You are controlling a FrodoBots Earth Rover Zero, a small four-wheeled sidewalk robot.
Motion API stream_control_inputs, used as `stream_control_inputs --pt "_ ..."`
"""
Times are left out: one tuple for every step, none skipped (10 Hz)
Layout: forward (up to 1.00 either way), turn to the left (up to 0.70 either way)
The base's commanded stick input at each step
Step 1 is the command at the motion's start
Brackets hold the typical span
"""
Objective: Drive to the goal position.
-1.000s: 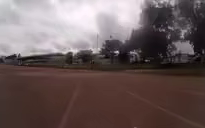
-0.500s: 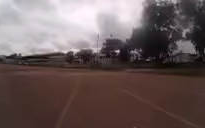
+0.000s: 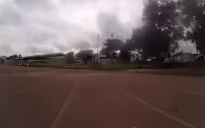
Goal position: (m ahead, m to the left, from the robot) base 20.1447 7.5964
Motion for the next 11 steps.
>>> stream_control_inputs --pt "0.67 0.00" --pt "0.67 0.00" --pt "0.67 0.00" --pt "0.67 0.00" --pt "0.67 0.00" --pt "0.67 0.00" --pt "0.67 0.00" --pt "0.67 0.00" --pt "0.67 0.00" --pt "0.67 0.00" --pt "0.67 0.00"
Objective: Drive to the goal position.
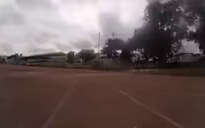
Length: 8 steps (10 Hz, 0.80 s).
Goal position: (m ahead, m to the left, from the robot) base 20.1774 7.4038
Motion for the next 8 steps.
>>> stream_control_inputs --pt "0.67 0.00" --pt "0.67 0.00" --pt "0.67 0.00" --pt "0.67 0.00" --pt "0.67 0.00" --pt "0.67 0.00" --pt "0.67 0.19" --pt "0.67 0.34"
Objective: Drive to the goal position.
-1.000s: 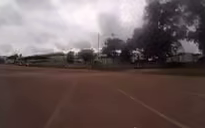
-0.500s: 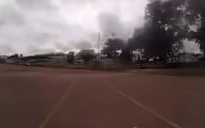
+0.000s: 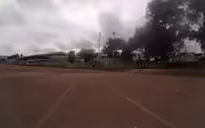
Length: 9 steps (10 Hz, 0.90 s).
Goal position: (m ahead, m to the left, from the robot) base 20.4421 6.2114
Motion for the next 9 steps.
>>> stream_control_inputs --pt "0.67 0.34" --pt "0.67 0.34" --pt "0.67 0.34" --pt "0.67 0.34" --pt "0.67 0.34" --pt "0.67 0.34" --pt "0.67 0.34" --pt "0.67 0.34" --pt "0.67 0.34"
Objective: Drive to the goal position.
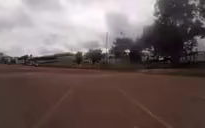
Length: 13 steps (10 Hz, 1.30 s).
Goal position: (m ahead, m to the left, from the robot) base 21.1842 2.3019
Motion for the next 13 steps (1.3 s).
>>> stream_control_inputs --pt "0.67 0.16" --pt "0.67 0.00" --pt "0.67 0.00" --pt "0.67 0.00" --pt "0.67 0.00" --pt "0.67 0.00" --pt "0.67 0.00" --pt "0.67 0.00" --pt "0.67 0.00" --pt "0.67 0.00" --pt "0.67 0.00" --pt "0.67 0.00" --pt "0.67 0.00"
